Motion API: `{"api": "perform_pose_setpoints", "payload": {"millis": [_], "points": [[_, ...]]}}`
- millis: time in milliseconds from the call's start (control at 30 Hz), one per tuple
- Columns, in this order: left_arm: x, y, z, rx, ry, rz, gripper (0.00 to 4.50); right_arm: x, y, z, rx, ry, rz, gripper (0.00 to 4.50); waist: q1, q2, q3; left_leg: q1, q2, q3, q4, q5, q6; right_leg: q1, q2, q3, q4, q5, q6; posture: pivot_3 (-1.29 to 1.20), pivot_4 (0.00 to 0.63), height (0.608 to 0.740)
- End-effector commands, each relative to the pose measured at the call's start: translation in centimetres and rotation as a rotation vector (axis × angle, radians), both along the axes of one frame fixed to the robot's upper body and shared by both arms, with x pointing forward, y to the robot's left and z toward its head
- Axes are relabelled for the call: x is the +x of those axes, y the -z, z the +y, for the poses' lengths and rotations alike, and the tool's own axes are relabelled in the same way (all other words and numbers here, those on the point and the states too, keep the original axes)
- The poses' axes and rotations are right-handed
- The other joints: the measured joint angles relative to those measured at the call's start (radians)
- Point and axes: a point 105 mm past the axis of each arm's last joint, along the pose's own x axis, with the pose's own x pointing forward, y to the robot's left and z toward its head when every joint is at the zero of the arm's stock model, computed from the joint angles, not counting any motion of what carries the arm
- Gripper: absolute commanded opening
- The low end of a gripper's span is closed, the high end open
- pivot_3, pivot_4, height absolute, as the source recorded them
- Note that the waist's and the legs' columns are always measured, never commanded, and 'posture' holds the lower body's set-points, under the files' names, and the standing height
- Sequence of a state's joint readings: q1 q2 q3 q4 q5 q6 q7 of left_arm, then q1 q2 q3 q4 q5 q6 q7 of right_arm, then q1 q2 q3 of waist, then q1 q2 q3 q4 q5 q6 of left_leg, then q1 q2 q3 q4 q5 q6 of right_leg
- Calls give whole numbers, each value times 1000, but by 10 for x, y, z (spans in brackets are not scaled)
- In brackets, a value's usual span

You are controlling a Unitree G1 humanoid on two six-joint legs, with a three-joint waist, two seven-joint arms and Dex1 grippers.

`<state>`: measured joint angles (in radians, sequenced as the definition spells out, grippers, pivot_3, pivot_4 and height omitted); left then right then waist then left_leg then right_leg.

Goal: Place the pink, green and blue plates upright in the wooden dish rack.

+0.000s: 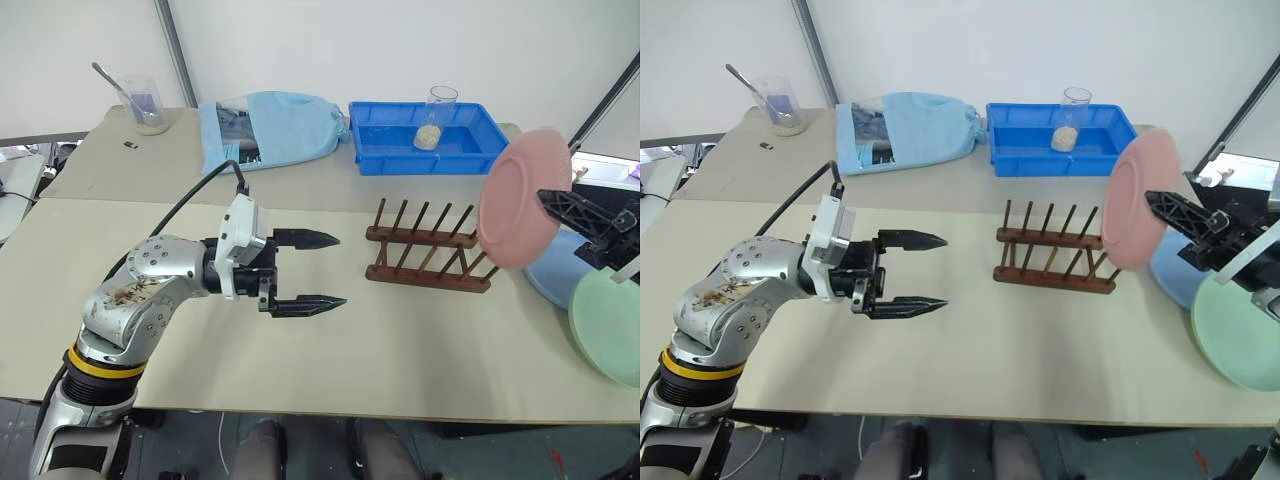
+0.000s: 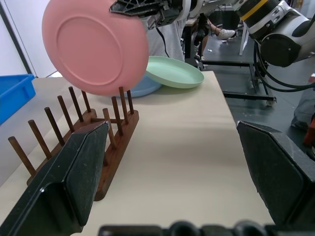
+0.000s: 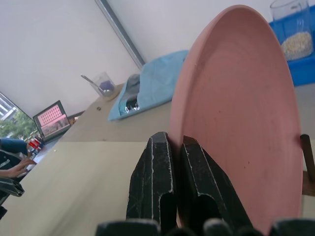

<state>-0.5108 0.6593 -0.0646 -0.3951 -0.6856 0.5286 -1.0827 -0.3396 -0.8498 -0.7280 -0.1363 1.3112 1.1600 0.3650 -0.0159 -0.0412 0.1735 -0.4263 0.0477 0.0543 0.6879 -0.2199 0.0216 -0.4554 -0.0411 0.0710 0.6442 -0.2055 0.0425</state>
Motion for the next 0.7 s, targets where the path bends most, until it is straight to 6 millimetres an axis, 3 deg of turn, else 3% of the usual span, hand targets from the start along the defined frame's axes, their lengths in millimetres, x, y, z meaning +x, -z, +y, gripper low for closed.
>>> {"api": "perform_pose_setpoints", "payload": {"millis": [33,200,333,400,600,633,700], "points": [[-4,-8,-4,-8,23,-47,4434,5,-15,-6,-18,21,-49,0,0,0,0,0,0,0,0,0,0,0,0,0,0,0,0,0,150,696],[-5,-5,-4,-6,22,-47,4434,14,-12,-11,-7,30,-9,0,0,0,0,0,0,0,0,0,0,0,0,0,0,0,0,0,150,696],[-5,-3,-4,-1,16,-48,4500,17,-13,-10,-18,35,-20,1559,1,0,0,0,0,0,0,0,0,0,0,0,0,0,0,0,150,696],[-6,-2,-5,-1,15,-48,4500,18,-17,-11,-16,52,-40,2100,1,0,0,-1,0,0,0,0,0,0,0,0,0,0,0,0,150,696],[-7,-1,-6,-11,16,-38,4500,14,-46,-26,-25,145,-141,4259,1,0,0,0,0,0,0,0,0,0,0,0,0,0,1,0,150,696],[-7,0,-5,-12,17,-33,4500,11,-51,-29,-32,159,-160,4472,1,0,0,0,0,0,0,0,0,0,0,0,0,1,1,0,150,696],[-7,1,-5,-9,22,-24,4500,5,-63,-37,-56,202,-193,4472,1,0,0,0,0,0,0,0,0,0,0,0,0,1,1,0,150,696]]}}
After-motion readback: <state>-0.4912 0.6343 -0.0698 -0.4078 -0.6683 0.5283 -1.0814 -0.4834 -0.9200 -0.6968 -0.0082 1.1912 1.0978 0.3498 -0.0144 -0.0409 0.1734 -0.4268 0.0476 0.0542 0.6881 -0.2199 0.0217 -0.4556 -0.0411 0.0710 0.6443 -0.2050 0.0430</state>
